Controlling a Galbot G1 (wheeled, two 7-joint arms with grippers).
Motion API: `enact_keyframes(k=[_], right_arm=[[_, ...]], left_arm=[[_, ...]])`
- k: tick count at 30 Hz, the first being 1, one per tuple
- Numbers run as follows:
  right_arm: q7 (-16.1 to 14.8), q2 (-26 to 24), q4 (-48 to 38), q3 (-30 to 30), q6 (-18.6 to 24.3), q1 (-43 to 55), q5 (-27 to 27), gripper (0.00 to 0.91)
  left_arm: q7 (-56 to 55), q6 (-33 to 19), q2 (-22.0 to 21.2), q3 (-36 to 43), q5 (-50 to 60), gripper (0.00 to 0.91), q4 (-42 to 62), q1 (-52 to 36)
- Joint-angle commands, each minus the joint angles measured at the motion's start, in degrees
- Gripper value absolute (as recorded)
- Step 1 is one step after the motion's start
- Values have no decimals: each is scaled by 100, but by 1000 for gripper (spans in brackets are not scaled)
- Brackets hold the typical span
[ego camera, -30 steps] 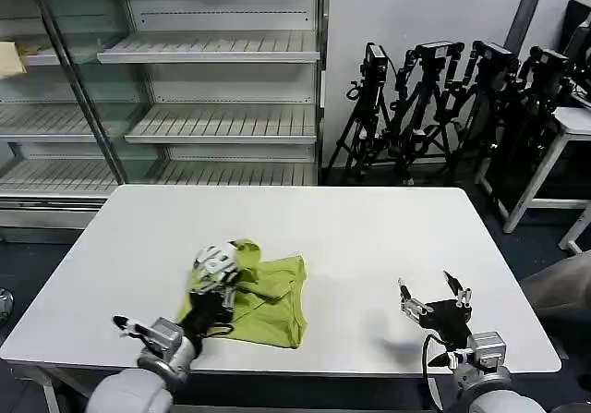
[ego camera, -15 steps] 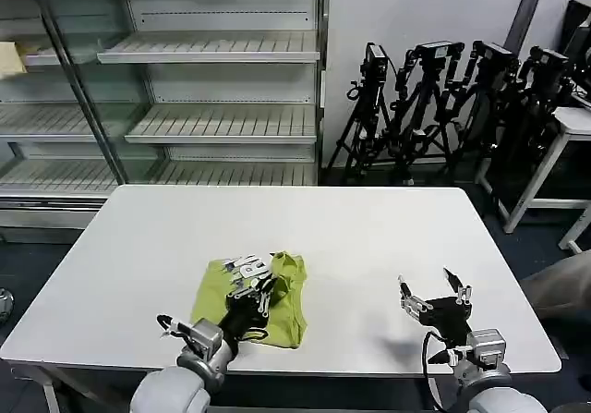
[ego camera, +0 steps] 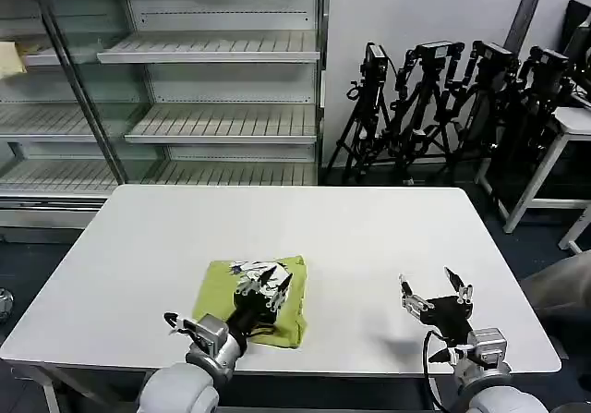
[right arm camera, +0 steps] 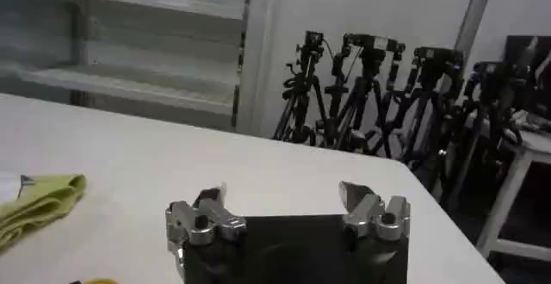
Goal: Fold and organize the clothes.
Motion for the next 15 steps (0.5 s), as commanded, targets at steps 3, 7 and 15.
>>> enact_keyframes(k=[3, 7, 15], right_arm=[[-14, 9, -21, -44, 21, 17, -8, 907], [-15, 21, -14, -84, 36, 7, -32, 907], [-15, -16, 106, -58, 31, -83, -32, 907]], left_arm=[[-800, 66, 327, -1008, -661, 907, -99, 123], [-1261, 516, 308, -1251, -847, 907, 170, 373], [-1475, 552, 227, -1390, -1508, 907, 829, 352]])
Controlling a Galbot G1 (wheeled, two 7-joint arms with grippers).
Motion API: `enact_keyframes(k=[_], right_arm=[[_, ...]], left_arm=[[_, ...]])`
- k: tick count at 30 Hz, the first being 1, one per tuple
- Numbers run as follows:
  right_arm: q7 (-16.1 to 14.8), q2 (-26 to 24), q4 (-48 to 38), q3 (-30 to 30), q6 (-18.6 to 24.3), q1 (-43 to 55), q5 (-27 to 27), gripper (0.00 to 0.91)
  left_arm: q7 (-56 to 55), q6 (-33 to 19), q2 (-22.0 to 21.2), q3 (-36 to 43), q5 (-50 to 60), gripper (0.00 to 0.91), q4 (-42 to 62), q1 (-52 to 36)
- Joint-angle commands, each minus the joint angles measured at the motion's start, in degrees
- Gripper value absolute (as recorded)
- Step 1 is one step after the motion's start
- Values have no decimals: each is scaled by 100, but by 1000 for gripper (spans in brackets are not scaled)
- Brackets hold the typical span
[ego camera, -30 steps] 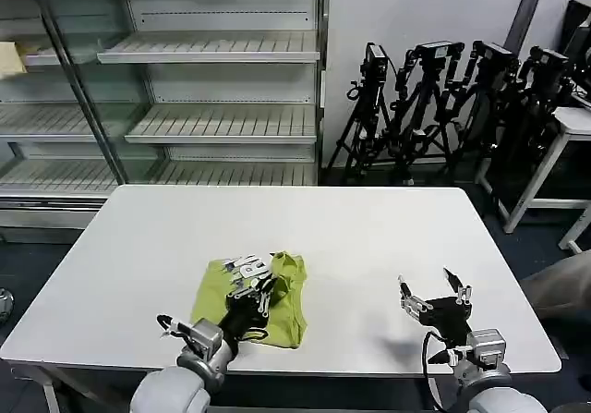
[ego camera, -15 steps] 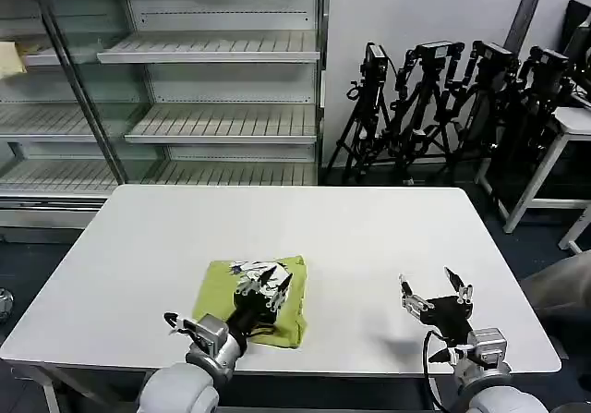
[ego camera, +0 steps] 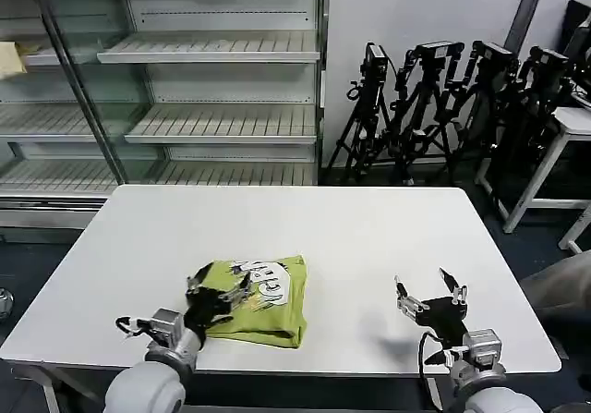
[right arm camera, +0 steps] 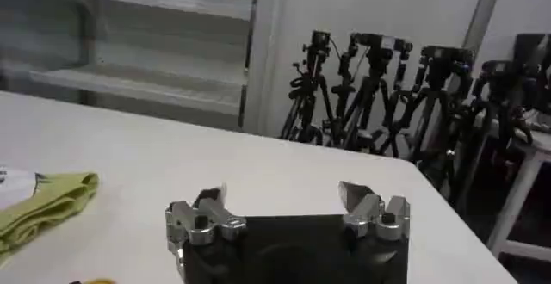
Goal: Fold and organize the clothes.
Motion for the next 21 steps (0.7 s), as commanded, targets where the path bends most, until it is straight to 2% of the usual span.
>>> enact_keyframes(k=[1, 9, 10, 12, 21], right_arm=[[0, -7, 89, 19, -4, -48, 0, 907], [9, -7, 172, 15, -14, -98, -16, 907], [10, -14, 181, 19, -17, -101, -16, 907], [11, -24, 185, 34, -19, -104, -15, 907], [13, -30, 206, 84, -19, -117, -14, 907]], left_arm=[[-536, 261, 54, -439, -864, 907, 649, 78], [-420, 264, 12, -363, -942, 907, 868, -35], [-418, 267, 5, -344, -932, 856, 880, -30], [-410, 268, -3, -327, -921, 20, 902, -12], [-330, 265, -68, -425, -2151, 20, 727, 35]])
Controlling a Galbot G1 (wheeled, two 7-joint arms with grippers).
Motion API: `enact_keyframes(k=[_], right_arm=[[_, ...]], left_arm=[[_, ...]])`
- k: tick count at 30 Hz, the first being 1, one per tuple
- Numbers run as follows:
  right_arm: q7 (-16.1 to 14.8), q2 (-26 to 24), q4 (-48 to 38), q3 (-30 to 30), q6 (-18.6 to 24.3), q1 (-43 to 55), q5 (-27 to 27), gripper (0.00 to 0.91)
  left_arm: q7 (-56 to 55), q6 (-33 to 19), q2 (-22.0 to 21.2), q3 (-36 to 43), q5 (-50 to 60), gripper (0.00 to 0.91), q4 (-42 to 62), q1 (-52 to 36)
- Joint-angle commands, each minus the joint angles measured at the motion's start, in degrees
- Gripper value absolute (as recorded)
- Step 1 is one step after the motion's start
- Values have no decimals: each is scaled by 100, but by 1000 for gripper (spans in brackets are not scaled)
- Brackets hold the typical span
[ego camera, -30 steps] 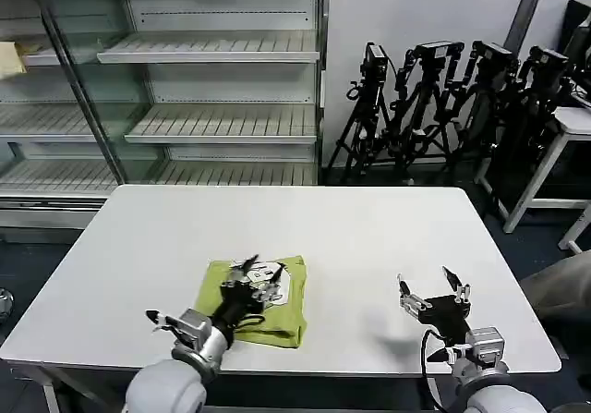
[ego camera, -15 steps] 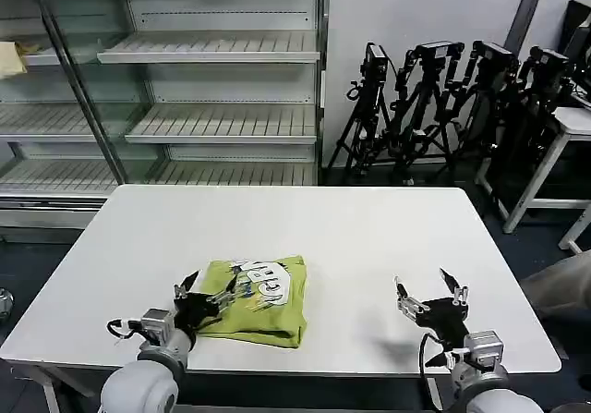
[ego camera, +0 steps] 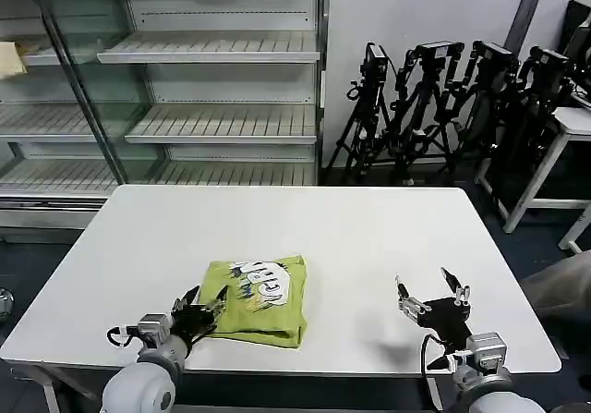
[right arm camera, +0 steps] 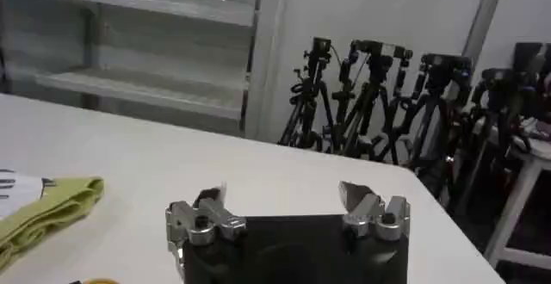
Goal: Fold and organize the clothes.
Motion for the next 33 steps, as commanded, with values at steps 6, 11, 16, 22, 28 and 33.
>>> enact_keyframes(k=[6, 11, 16, 22, 28, 33], right_arm=[[1, 10, 12, 31, 6, -19, 0, 907], [4, 20, -6, 21, 13, -12, -2, 907], [2, 24, -13, 11, 24, -11, -7, 907], [-4, -6, -2, 15, 36, -2, -6, 907], [-10, -9, -10, 6, 72, 14, -5, 907], [-13, -10, -65, -33, 107, 38, -13, 907]], left_arm=[[1, 53, -49, -151, -1344, 20, 53, 33], [-25, 43, -112, -202, -1472, 20, 62, 5], [-26, 40, -82, -316, -1601, 10, -16, -57], [68, 49, 515, -993, -1818, 10, -194, -321], [514, 51, 1693, -2219, -1728, 10, 53, -321], [891, 47, 2422, -3126, -1302, 10, 500, -249]])
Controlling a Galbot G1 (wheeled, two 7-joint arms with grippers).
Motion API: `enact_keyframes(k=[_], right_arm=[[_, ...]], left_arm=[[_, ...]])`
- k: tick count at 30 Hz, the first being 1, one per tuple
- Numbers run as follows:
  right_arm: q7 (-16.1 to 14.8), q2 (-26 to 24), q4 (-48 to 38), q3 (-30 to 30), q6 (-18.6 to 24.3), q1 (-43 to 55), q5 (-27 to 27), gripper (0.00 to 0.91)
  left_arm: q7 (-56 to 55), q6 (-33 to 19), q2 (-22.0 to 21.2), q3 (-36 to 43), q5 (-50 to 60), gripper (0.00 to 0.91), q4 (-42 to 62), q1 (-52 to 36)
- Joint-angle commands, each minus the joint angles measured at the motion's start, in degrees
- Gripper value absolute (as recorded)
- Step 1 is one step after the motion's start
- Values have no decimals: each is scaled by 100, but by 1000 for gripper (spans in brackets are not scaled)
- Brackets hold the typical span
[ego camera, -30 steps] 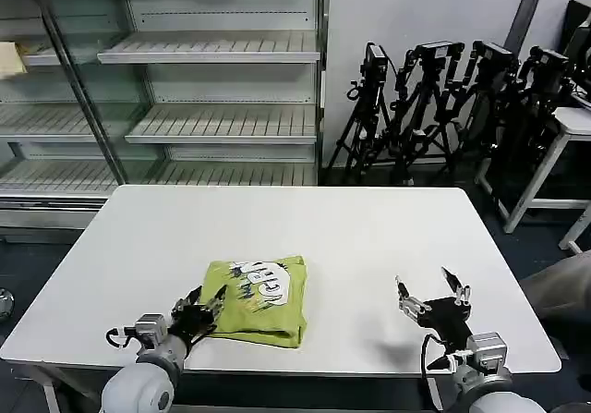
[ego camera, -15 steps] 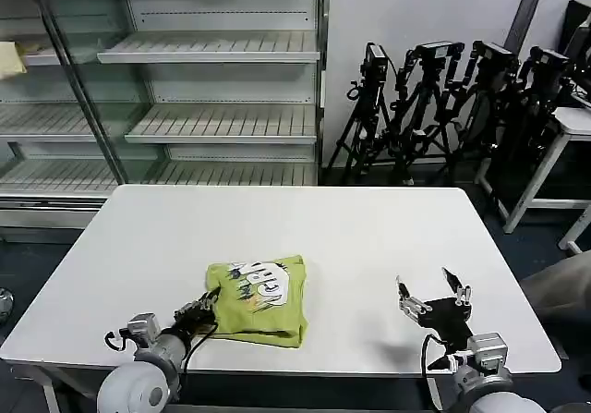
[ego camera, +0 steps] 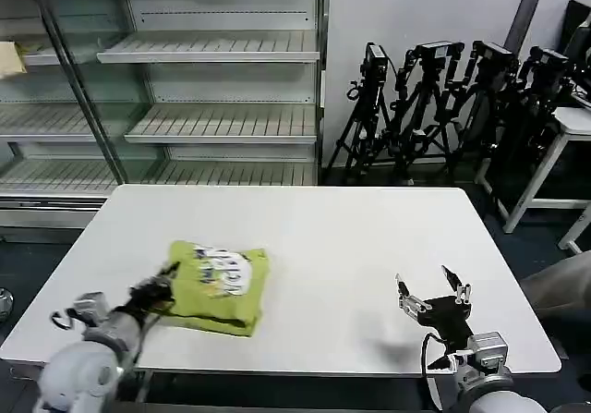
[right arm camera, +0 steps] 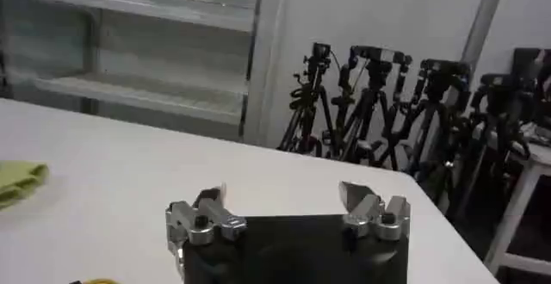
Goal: Fold and organize the clothes.
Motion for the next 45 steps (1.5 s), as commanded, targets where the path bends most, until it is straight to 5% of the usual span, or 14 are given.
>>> enact_keyframes(k=[1, 8, 15, 20, 28, 34, 37, 45], right_arm=[[-2, 3, -51, -39, 20, 29, -7, 907], [-7, -31, -84, 4, 58, -15, 2, 907], [-11, -58, -122, 103, 100, -110, 8, 907], [-13, -65, -136, 145, 112, -146, 5, 907], [-8, -113, -193, 188, 93, -15, 34, 907], [-26, -96, -276, 238, 66, 95, 31, 907], [-176, -91, -308, 227, 59, 290, 18, 907], [-480, -173, -703, -44, 105, 1313, -48, 907]], left_arm=[[558, -5, 1649, -1906, 261, 10, 462, -32], [1261, -18, 1812, -2033, 2628, 10, 137, 23], [940, -53, 644, -95, 4329, 0, -1316, 294], [659, -733, -562, 2007, 5505, 10, -1445, 547], [500, -962, -1274, 3772, 6418, 10, -858, 118], [314, -546, -1344, 3942, 6221, 10, -626, -172], [-305, -14, -1422, 4030, 4942, 10, -575, -414], [-1468, 5, -1824, 3900, 3348, 10, -107, -904]])
